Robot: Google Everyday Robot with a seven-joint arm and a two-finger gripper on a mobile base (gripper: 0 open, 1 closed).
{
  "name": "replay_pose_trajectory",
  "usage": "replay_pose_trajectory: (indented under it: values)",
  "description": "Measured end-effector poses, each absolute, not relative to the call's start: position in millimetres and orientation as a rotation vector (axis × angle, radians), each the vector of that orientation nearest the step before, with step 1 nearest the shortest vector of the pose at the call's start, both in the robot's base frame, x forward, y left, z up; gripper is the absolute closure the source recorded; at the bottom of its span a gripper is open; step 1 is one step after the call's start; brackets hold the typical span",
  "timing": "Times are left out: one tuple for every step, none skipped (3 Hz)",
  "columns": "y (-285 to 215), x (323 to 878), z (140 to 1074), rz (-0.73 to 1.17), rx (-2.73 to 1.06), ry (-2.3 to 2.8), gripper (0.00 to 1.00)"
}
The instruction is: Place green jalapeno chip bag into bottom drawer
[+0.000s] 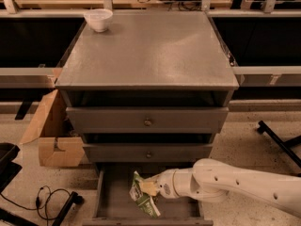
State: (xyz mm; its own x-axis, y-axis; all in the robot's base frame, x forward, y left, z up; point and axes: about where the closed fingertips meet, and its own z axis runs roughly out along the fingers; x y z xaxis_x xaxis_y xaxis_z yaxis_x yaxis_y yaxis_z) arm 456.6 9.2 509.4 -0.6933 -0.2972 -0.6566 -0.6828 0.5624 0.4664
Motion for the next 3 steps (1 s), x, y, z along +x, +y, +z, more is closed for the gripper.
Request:
replay_pose_trajectory:
  values:
    - [38.0, 459.7, 444.2, 1.051, -0.721, 2.351, 1.00]
    - [66.8, 472.9, 394.6, 1.116, -0.666, 2.374, 1.00]
    - [84.4, 490.4, 365.2, 1.177, -0.609, 2.356, 1.00]
